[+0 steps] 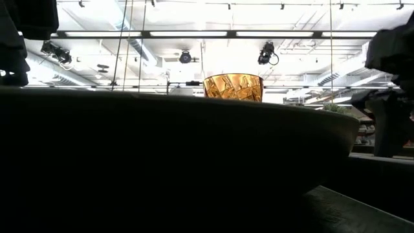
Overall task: Pick and place plate/cup/fork/spoon on tray
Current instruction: Put the yellow spoon on the black serving tray
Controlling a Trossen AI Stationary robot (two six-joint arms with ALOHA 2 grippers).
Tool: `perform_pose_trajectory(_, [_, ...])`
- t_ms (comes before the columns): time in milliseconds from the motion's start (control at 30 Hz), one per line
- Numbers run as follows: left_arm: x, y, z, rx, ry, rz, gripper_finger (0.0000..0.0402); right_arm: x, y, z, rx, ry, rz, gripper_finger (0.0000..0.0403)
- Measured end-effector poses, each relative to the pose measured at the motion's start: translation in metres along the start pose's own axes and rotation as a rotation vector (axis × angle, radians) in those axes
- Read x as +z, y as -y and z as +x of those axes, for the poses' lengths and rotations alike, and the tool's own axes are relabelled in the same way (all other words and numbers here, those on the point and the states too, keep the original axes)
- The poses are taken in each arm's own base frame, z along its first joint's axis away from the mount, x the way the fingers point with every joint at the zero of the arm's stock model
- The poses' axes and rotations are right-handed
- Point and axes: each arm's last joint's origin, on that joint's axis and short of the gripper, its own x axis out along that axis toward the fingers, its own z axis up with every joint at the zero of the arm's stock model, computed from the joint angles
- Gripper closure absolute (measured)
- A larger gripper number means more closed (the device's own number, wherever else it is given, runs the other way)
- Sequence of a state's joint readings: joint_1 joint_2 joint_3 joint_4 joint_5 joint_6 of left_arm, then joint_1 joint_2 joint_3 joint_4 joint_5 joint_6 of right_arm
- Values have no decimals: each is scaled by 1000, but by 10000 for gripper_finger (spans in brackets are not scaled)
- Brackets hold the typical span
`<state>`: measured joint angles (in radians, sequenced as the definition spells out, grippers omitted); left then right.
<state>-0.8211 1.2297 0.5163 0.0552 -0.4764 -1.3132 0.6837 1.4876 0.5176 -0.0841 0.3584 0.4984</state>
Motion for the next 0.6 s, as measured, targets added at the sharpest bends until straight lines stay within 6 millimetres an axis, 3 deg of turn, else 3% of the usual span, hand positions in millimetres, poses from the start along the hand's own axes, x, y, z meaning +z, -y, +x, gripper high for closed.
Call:
perform_pose_trajectory(333, [0, 0, 0, 1, 1, 0, 294, -10, 4, 4, 19, 26, 12, 210])
perform_pose_trajectory(600, [0, 0, 0, 3, 11, 0, 294, -12, 5, 4, 16, 26, 16, 277])
